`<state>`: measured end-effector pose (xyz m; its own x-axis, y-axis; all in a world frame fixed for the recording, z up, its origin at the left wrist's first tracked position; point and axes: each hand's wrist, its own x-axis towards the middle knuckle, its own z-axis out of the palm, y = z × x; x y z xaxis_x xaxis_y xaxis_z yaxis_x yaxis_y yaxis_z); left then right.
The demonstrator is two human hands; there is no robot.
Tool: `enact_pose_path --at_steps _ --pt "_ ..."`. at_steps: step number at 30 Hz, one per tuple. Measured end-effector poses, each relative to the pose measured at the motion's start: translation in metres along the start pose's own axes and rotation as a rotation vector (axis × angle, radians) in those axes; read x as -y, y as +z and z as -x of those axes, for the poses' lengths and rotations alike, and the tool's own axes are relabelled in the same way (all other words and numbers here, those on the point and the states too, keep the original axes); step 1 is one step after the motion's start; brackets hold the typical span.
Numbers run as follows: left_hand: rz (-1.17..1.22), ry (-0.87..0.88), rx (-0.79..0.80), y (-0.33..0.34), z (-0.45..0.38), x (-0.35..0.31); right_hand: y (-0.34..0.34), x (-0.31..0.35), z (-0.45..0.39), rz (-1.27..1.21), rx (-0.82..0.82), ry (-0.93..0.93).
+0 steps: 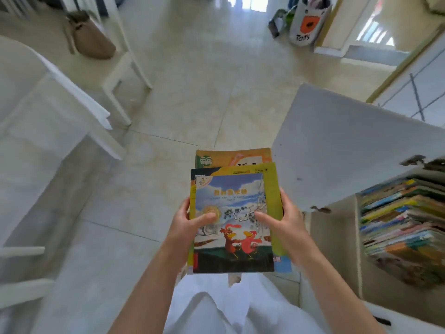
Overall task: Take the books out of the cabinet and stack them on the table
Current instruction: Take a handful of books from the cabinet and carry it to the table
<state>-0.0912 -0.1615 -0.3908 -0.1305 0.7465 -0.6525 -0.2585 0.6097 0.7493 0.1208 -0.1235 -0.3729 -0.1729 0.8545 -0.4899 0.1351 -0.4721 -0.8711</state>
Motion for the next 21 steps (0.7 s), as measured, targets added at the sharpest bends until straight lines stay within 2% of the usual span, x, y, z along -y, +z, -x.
enact_pose_path --at_steps 6,12,21 --pt "0.150 0.116 -0.286 -0.101 0.043 0.003 0.106 0.024 -0.012 0.053 0.236 0.037" --pt "0.285 0.156 -0.479 -0.237 0.086 0.005 0.260 0.033 -0.013 0.130 0.437 0.066" --pt "0.444 0.168 -0.674 -0.373 0.123 0.014 0.425 0.037 -0.009 0.211 0.639 0.088"
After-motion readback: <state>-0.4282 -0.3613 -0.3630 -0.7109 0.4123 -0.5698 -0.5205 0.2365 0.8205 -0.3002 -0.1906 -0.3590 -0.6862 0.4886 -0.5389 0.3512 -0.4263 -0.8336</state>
